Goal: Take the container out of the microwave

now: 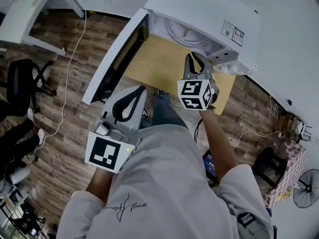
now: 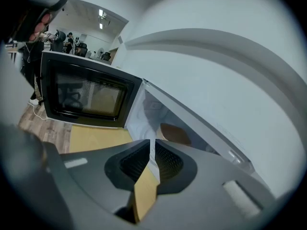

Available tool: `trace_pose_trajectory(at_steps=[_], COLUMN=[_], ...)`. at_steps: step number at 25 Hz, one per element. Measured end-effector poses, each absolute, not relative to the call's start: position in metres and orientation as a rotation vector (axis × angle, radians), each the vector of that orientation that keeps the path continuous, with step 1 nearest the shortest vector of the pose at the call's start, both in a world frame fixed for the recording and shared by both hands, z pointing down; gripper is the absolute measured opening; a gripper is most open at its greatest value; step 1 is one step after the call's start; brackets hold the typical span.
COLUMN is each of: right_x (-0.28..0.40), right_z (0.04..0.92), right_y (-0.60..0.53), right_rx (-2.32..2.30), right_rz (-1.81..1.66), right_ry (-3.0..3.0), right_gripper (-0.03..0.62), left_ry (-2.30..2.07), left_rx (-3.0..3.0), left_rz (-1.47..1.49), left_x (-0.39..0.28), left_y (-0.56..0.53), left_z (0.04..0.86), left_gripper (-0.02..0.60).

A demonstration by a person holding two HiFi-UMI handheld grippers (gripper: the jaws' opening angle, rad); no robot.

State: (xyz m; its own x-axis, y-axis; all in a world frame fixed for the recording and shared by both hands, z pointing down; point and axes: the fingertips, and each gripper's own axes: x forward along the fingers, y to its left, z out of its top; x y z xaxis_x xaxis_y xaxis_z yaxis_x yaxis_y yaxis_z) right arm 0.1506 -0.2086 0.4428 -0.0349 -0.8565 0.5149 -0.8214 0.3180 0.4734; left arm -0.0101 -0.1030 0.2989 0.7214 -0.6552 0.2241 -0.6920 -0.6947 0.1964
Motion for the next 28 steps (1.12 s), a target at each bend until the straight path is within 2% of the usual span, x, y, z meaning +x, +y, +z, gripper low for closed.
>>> trace_pose_trajectory(at_steps=[28], right_x=[0.176], right_z=[0.524], right_y=[-0.316], right_rx=[1.231], right_rz=[-0.324], right_ry=[-1.540], right_gripper=[0.110], left_ry=[-1.199], left_rx=[2.523], left_rz=[0.221], left_x=[-0.033], left_y=[-0.109], left_z=[0.319], left_gripper=[-0.005])
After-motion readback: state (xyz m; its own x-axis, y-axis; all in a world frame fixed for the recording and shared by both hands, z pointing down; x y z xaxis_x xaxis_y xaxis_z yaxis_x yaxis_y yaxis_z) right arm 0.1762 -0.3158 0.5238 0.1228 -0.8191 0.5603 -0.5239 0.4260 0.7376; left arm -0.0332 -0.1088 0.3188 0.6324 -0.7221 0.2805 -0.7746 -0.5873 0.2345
